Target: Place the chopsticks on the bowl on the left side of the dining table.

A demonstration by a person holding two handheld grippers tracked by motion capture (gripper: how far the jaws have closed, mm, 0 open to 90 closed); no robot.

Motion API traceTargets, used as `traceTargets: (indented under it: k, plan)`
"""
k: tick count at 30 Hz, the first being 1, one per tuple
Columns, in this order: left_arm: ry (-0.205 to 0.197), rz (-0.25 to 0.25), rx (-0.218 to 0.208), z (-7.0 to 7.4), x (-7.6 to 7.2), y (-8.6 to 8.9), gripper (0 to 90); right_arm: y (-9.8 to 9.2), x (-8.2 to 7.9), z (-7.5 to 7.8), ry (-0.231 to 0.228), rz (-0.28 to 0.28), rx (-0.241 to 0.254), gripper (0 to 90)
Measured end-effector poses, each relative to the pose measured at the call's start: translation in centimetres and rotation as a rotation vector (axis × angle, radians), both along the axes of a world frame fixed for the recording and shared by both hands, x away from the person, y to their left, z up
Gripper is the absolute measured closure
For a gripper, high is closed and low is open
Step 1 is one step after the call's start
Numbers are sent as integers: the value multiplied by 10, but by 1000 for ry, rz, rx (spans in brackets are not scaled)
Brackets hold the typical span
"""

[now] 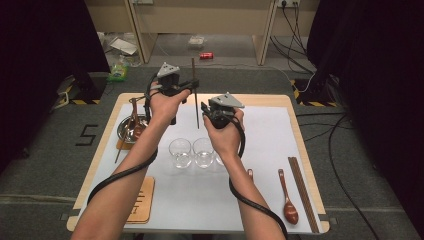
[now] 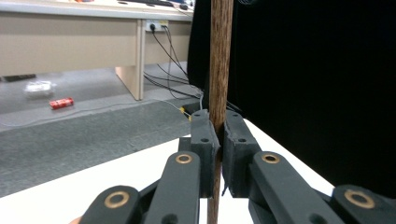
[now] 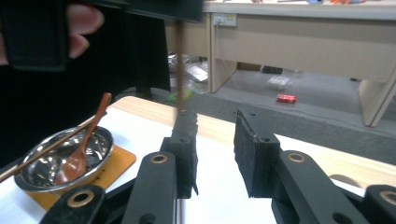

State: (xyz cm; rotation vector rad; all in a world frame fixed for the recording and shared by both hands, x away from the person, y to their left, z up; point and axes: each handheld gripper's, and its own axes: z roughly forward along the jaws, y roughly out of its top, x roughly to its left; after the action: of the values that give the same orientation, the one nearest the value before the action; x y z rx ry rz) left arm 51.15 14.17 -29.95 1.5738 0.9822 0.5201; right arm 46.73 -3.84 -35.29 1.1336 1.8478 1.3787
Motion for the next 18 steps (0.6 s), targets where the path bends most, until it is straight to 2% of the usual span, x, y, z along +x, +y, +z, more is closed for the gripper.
traceTargets:
  k: [3, 6, 18]
  plan:
    - [-14, 8, 8, 4, -4, 6, 838, -7, -3, 2, -17, -7, -7, 685]
    - [-25, 20, 14, 8, -8, 12, 838, -15, -6, 2, -14, -15, -16, 676]
    - [-26, 73, 29, 10, -22, 40, 838, -60, -15, -7, 8, -78, -40, 656]
